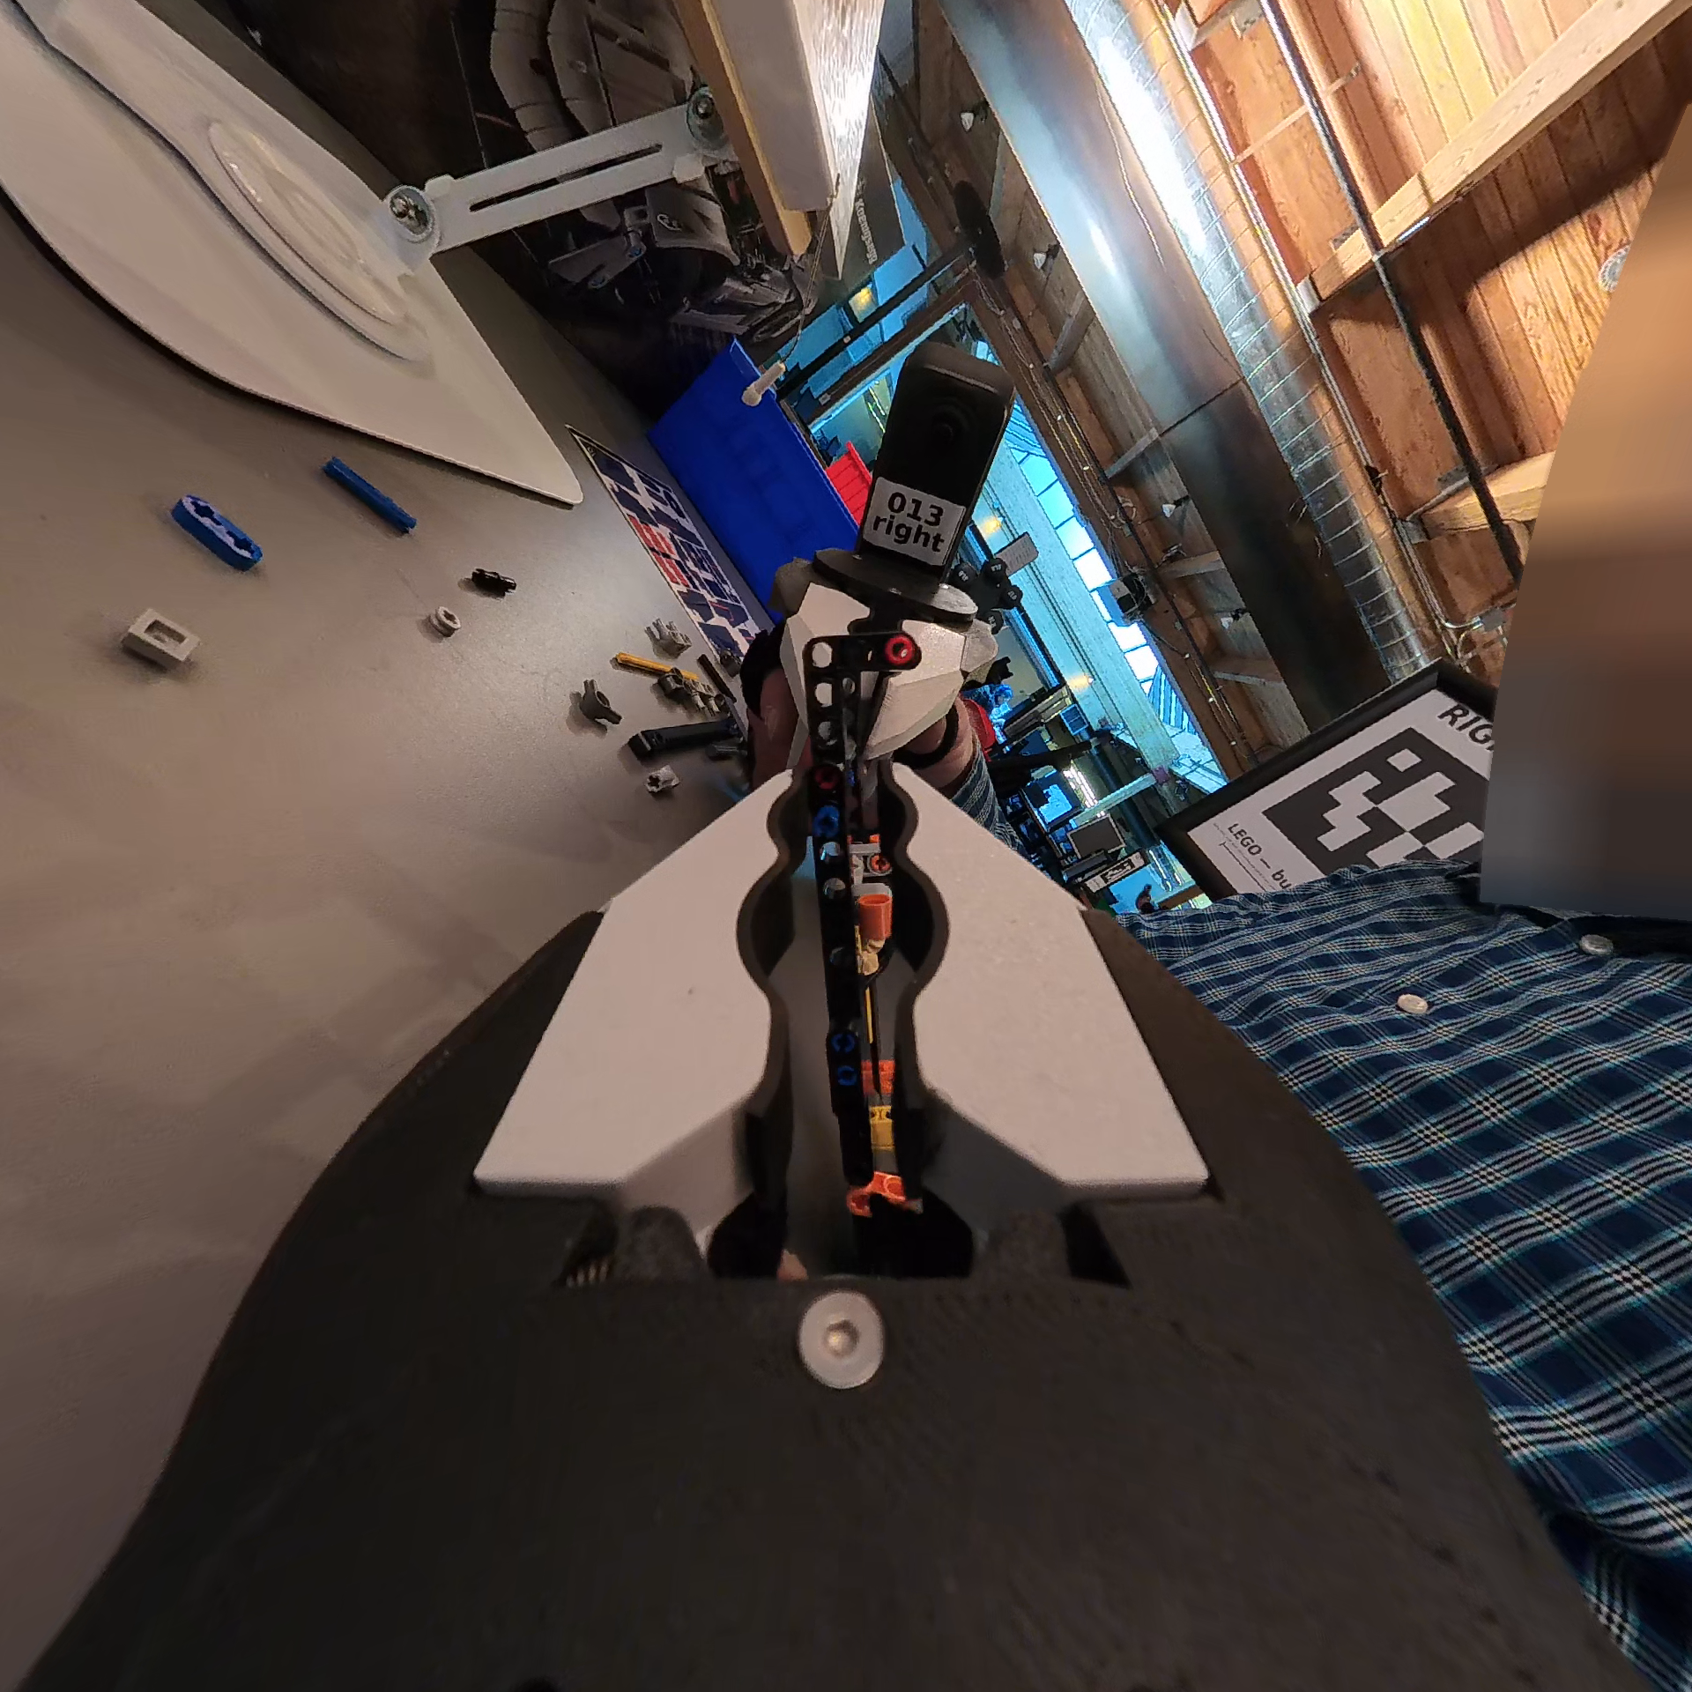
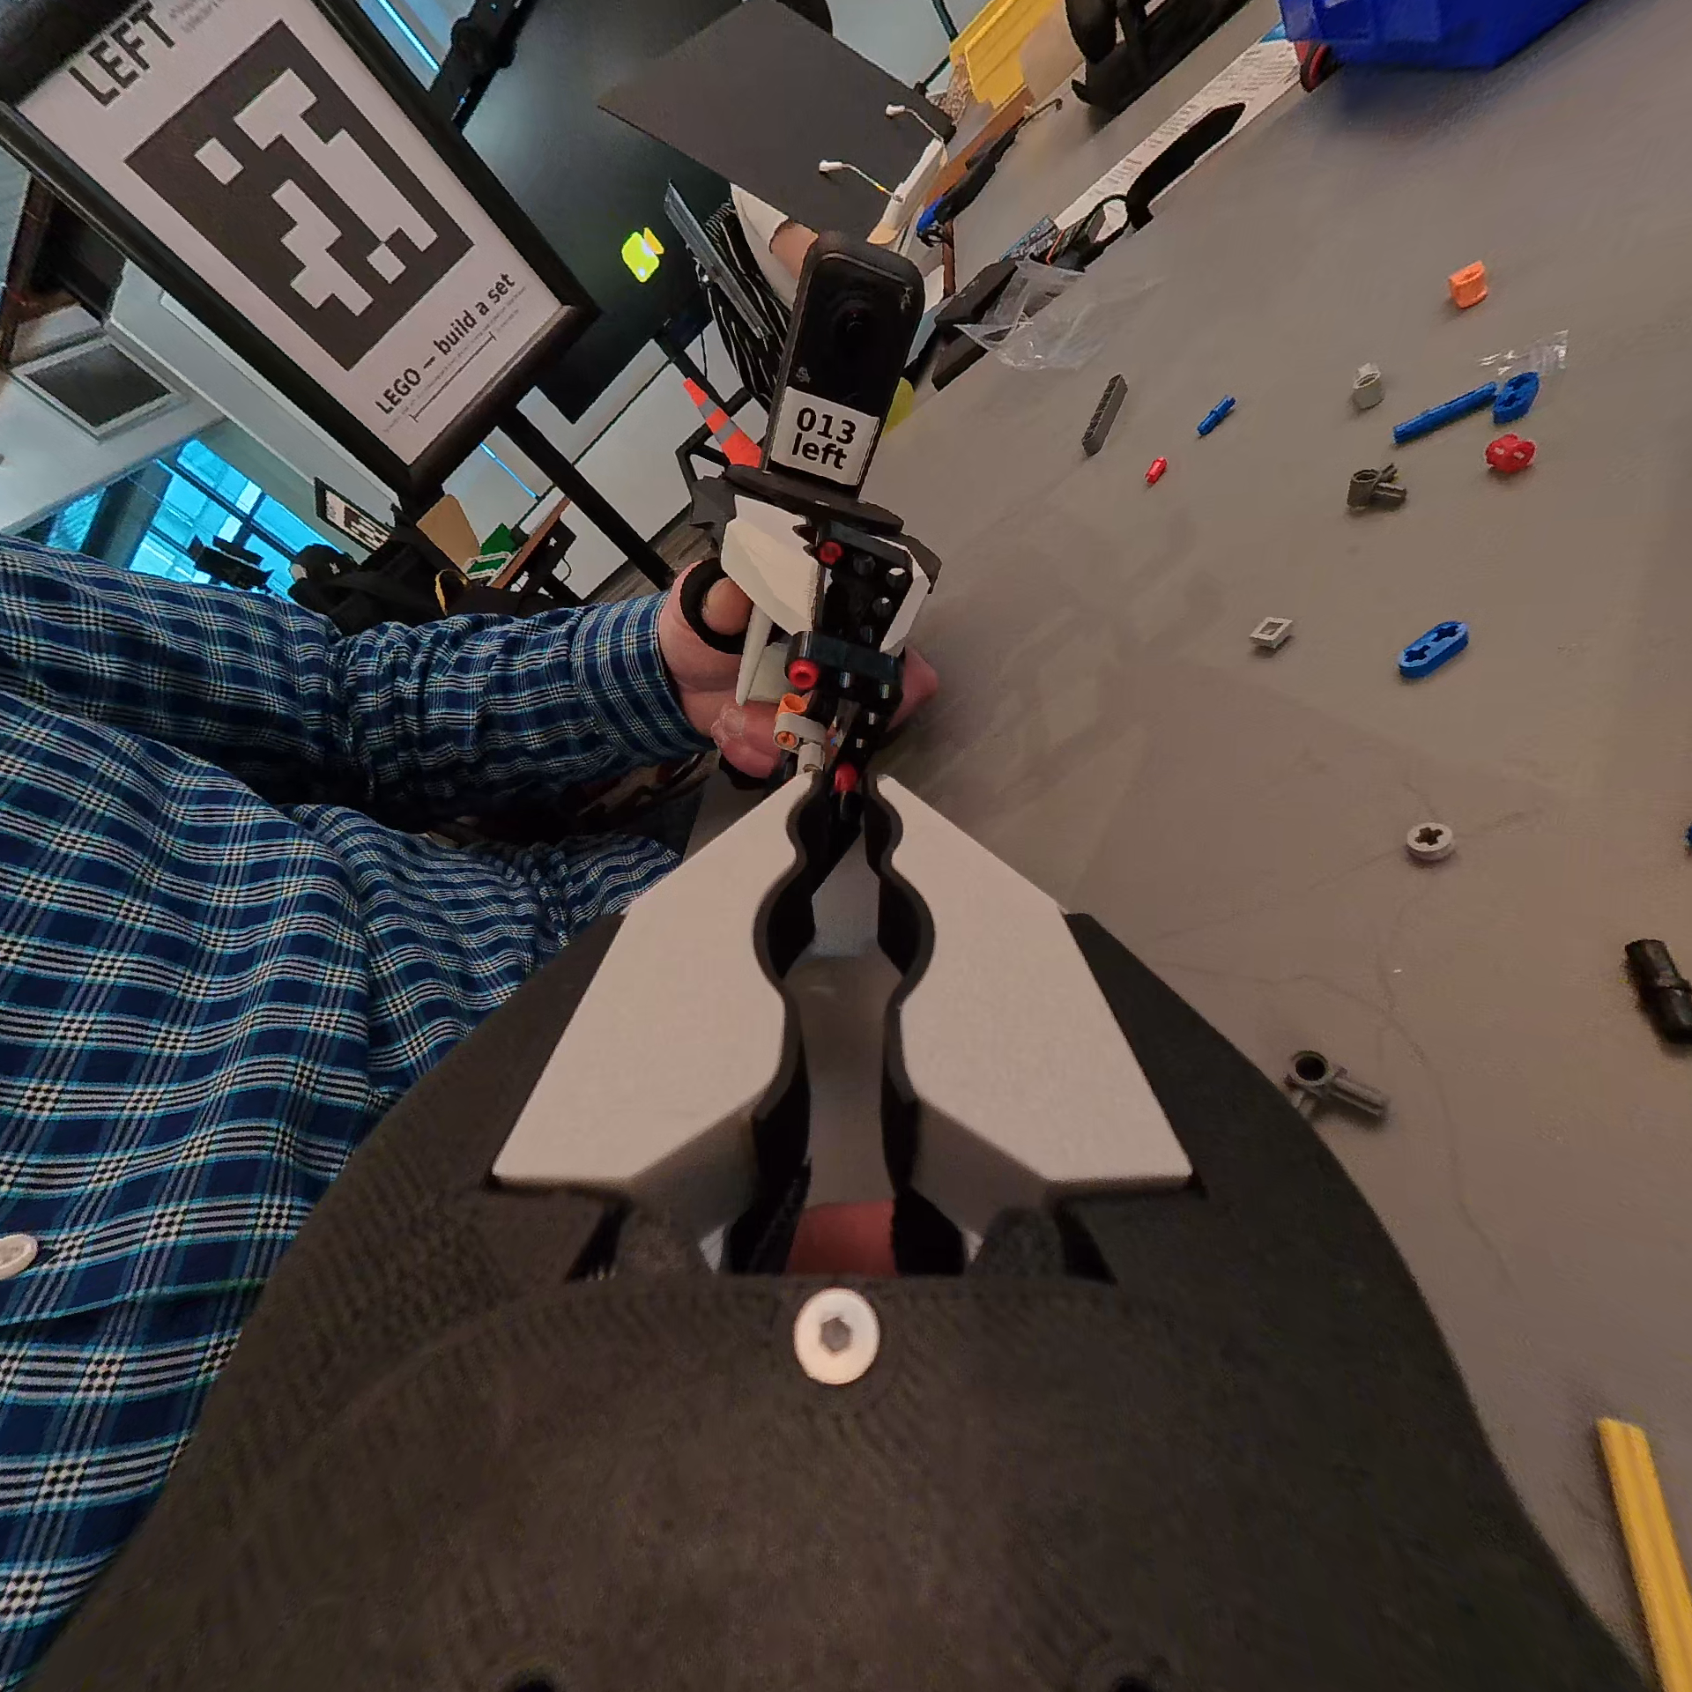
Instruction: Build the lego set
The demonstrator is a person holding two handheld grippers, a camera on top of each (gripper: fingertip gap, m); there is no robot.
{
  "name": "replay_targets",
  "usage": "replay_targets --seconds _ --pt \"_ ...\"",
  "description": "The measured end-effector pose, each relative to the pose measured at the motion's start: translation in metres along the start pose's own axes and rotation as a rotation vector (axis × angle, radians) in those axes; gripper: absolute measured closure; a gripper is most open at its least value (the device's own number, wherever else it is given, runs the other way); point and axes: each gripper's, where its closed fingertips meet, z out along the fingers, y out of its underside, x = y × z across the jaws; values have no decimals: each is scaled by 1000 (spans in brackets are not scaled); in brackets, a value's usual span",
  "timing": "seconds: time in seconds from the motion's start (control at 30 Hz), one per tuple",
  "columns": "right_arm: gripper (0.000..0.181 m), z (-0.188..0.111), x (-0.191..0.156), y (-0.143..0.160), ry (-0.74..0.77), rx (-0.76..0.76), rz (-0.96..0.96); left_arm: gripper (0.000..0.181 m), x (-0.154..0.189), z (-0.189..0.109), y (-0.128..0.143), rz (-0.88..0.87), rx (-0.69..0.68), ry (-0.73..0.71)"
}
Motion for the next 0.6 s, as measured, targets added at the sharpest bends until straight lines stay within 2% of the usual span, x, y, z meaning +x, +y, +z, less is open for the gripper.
replay_targets --seconds 0.33,0.6 --pt "177 0 0 0 -4 5 5 155 3 -3 -4 7 34 18" --pt "179 0 2 0 -11 12 19 159 2 1 2 17 -8 5"
